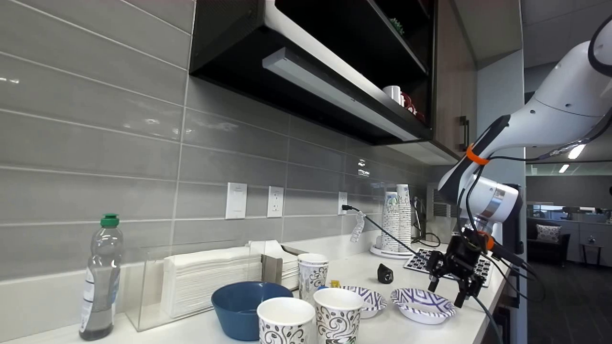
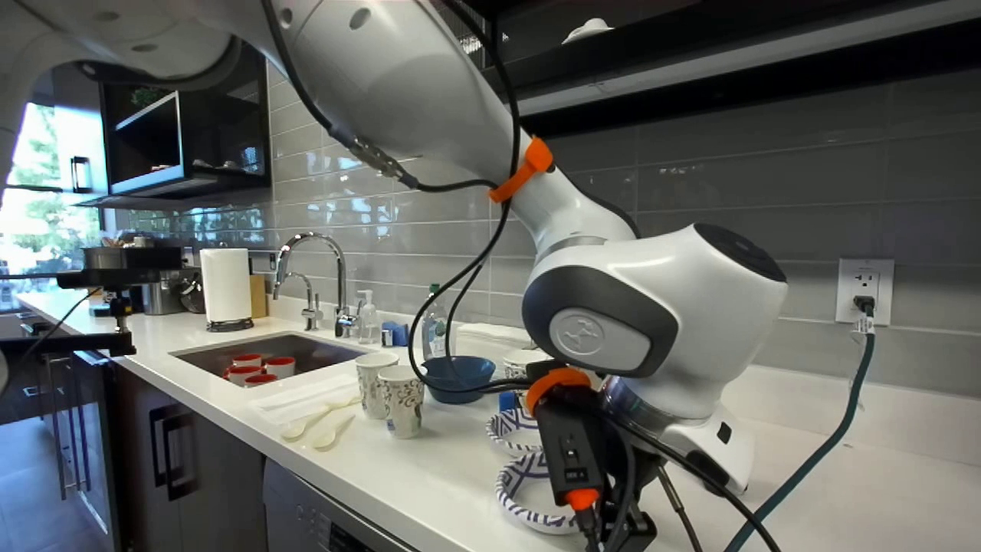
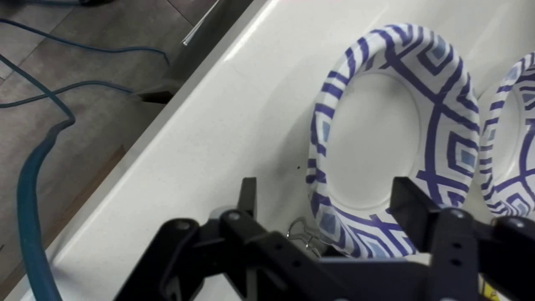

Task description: Stack the bowls together

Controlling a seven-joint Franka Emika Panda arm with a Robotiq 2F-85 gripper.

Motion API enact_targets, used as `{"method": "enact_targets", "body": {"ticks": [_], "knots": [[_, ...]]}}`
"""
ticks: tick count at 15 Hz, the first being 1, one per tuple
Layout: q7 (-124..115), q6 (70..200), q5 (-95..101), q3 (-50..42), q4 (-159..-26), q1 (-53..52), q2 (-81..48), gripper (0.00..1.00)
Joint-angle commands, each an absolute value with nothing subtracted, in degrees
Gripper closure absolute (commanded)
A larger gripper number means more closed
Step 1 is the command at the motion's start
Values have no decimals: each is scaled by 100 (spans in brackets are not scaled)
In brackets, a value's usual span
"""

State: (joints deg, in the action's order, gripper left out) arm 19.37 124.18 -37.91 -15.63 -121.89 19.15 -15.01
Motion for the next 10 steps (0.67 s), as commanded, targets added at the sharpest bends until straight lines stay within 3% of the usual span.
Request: {"method": "enact_targets", "body": {"ticks": [1,8,10], "knots": [[1697,12453,-3546,-1473,-12006,1946,-1654,48],[1622,12448,-3429,-1413,-11947,1969,-1709,99],[1639,12419,-3442,-1410,-11931,1983,-1704,100]]}}
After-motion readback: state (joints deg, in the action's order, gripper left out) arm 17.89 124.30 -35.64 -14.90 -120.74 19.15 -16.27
